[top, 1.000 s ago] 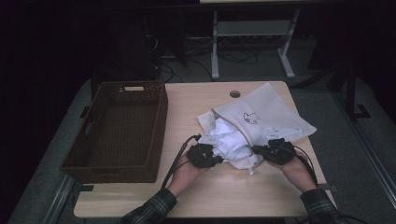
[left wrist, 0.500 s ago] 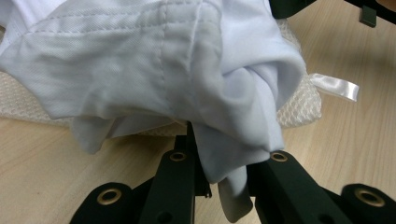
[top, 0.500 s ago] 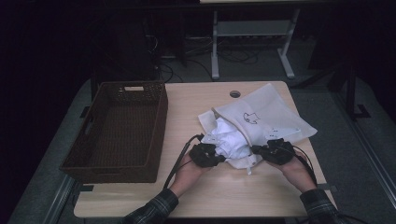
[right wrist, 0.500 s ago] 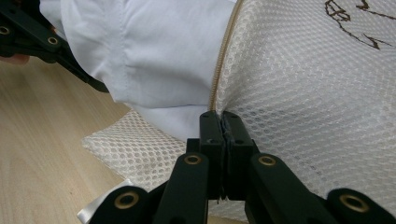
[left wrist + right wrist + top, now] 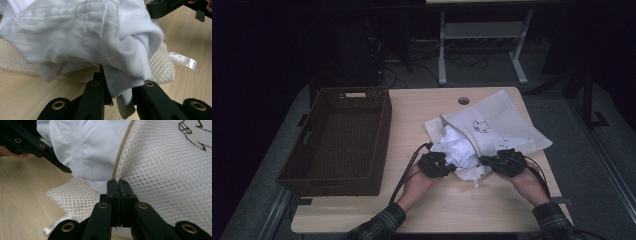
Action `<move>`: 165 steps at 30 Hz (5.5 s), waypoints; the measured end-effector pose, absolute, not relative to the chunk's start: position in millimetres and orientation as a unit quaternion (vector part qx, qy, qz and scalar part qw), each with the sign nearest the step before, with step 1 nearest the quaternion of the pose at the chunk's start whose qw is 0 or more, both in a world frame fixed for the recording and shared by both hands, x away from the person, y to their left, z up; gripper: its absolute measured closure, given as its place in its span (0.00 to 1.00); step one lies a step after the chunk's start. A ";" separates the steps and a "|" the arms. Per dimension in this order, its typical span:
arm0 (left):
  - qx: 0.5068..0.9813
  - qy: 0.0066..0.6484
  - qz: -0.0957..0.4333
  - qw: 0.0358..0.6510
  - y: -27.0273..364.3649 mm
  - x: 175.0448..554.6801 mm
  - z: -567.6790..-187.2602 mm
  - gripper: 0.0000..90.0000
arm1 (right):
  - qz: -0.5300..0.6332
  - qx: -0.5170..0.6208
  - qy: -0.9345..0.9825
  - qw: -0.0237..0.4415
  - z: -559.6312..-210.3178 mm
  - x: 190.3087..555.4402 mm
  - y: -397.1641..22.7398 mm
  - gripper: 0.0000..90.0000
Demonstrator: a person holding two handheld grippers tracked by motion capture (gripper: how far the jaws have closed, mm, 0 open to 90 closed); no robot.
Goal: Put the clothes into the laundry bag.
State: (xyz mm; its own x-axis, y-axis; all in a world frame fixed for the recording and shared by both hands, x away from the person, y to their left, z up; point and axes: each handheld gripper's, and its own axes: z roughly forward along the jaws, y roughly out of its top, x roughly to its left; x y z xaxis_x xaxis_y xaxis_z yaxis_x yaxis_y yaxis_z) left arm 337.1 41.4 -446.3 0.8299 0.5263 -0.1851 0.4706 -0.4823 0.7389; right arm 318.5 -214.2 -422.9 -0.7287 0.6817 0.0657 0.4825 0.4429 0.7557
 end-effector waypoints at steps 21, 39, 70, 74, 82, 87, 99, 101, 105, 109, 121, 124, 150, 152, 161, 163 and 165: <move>0.861 0.269 0.068 0.427 68.4 323.1 -423.5 0.49 | 0.400 0.341 0.842 0.124 -422.5 317.5 -214.2 0.98; 0.841 0.273 0.105 0.454 46.2 342.3 -408.4 0.94 | 0.402 0.338 0.840 0.135 -417.4 318.6 -213.8 0.98; 0.859 0.288 0.090 0.413 83.6 346.2 -403.2 0.30 | 0.397 0.337 0.843 0.136 -417.3 314.9 -225.1 0.98; 0.854 0.313 0.099 0.403 86.9 357.5 -409.1 0.28 | 0.395 0.343 0.842 0.131 -419.1 314.4 -228.9 0.98; 0.844 0.338 0.102 0.404 89.2 375.5 -415.8 0.28 | 0.389 0.350 0.842 0.131 -421.1 313.9 -237.6 0.98; 0.842 0.349 0.113 0.396 87.2 393.1 -420.8 0.27 | 0.384 0.359 0.840 0.134 -422.8 311.9 -247.6 0.98; 0.850 0.358 0.125 0.365 77.3 440.4 -435.8 0.29 | 0.377 0.364 0.840 0.141 -424.3 310.7 -255.4 0.97; 0.851 0.359 0.121 0.365 76.0 448.6 -439.9 0.35 | 0.379 0.365 0.839 0.139 -424.6 310.7 -256.3 0.97; 0.858 0.358 0.118 0.349 71.5 461.7 -449.7 0.45 | 0.381 0.365 0.838 0.137 -424.8 311.3 -256.4 0.97; 0.863 0.356 0.110 0.341 69.5 465.5 -454.3 0.60 | 0.382 0.364 0.838 0.137 -424.4 311.7 -256.9 0.97; 0.865 0.368 0.079 0.332 82.0 453.1 -455.7 0.93 | 0.381 0.374 0.833 0.145 -425.3 315.4 -263.5 0.97; 0.860 0.377 0.066 0.338 89.8 442.3 -456.1 0.93 | 0.380 0.378 0.831 0.149 -426.0 317.5 -265.6 0.97; 0.866 0.341 0.025 0.365 103.7 353.9 -446.0 0.92 | 0.373 0.411 0.812 0.180 -427.8 349.3 -273.8 0.96; 0.866 0.340 0.022 0.367 104.0 351.5 -445.8 0.93 | 0.376 0.410 0.810 0.183 -427.2 354.5 -272.6 0.96; 0.867 0.324 -0.002 0.378 95.6 325.4 -447.4 0.93 | 0.380 0.417 0.806 0.180 -430.1 383.5 -265.9 0.96; 0.870 0.319 -0.001 0.376 91.9 321.3 -449.2 0.93 | 0.385 0.419 0.802 0.179 -429.6 389.1 -263.6 0.96; 0.873 0.313 0.002 0.373 88.8 319.1 -449.9 0.93 | 0.387 0.420 0.800 0.183 -428.7 392.2 -261.4 0.95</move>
